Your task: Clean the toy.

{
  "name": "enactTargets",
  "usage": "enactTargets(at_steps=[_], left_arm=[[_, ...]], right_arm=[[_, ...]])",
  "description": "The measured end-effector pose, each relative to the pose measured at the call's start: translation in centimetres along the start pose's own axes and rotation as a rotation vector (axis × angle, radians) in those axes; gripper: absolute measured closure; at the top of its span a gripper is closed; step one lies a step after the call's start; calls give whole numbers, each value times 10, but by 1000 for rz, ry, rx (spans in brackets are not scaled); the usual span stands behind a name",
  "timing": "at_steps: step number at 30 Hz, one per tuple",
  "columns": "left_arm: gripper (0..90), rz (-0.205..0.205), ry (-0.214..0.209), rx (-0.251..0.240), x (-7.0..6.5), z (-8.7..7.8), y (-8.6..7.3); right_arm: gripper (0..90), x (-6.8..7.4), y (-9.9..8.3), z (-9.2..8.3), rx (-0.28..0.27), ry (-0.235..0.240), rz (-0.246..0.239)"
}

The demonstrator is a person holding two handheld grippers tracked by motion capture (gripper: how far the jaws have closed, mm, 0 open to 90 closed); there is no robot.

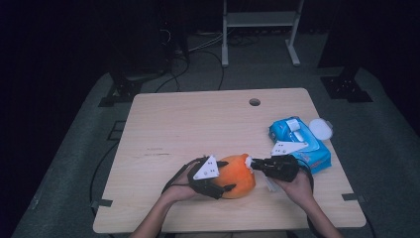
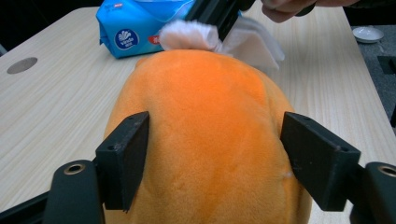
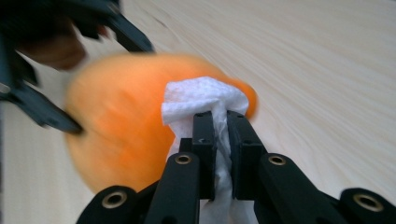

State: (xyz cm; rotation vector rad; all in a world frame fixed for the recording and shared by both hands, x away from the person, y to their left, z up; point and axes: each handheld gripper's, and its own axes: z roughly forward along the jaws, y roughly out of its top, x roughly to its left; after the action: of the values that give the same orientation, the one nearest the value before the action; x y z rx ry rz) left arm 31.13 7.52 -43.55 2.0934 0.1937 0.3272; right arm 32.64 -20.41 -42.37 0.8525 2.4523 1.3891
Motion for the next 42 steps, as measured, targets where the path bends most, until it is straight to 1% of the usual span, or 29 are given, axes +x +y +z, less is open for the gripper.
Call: enactTargets(at_steps=[2,3,4,6,9,12,14,15,16,17,18,19,20,21,22,24,25,26,28,29,30,32,33,35,36,37,38,40,42], left_arm=[[244,-8,8,-1,1,-1,-1],[239,-21,15,-2,2,0,-1],[231,-23,18,-3,1,1,-1],[220,-25,28,4,1,3,0],[215,-30,49,7,-2,7,2],[215,-18,56,-3,-5,10,4],[191,-6,47,2,-5,7,7],[169,-20,43,-6,-3,4,9],[153,-41,44,-12,1,0,10],[131,-66,57,-20,4,-3,11],[121,-88,76,-18,8,-6,9],[125,-98,77,-19,9,-6,8],[136,-109,63,-5,11,-4,5],[162,-103,53,5,9,-1,2],[188,-95,55,10,7,2,2],[210,-80,61,27,4,4,3],[215,-72,63,33,3,4,3],[221,-66,62,39,2,4,4],[229,-55,64,41,0,4,5],[230,-49,64,47,0,4,5],[231,-47,61,46,0,3,5],[234,-52,55,41,1,2,4],[236,-54,56,38,1,2,3],[243,-49,57,34,0,2,3],[245,-44,59,35,0,3,4],[245,-44,59,32,0,4,4],[244,-33,58,36,-1,4,6],[243,-27,55,33,-3,5,6],[214,-34,39,37,0,2,6]], right_arm=[[819,-3,-4,3,45,-34,2],[818,-4,-6,4,53,-33,7],[819,-2,-8,4,44,-13,14],[819,7,-3,2,36,-13,-12],[819,21,6,1,0,8,-52],[819,32,14,-1,-35,64,-82],[819,37,15,2,-12,44,-120],[820,37,13,3,-5,40,-127],[820,35,11,4,-1,36,-120],[820,32,10,3,1,26,-120],[820,29,8,2,6,5,-118],[819,23,6,0,1,0,-100],[820,20,6,0,-1,5,-86],[819,16,5,-1,-9,13,-62],[819,16,5,-1,-7,14,-58],[818,21,7,-1,-1,3,-75],[818,26,9,0,0,-2,-92],[818,29,10,0,0,1,-103],[818,37,14,1,-12,33,-119],[818,39,15,2,-9,34,-126],[818,41,15,4,2,26,-149],[819,38,15,4,6,30,-143],[819,35,14,3,6,28,-141],[818,26,11,0,8,-1,-130],[818,20,9,-4,8,-21,-108],[818,20,9,-4,8,-21,-108],[818,21,10,-7,4,-30,-107],[818,23,11,-7,0,-29,-109],[818,27,12,-4,7,-20,-129]])
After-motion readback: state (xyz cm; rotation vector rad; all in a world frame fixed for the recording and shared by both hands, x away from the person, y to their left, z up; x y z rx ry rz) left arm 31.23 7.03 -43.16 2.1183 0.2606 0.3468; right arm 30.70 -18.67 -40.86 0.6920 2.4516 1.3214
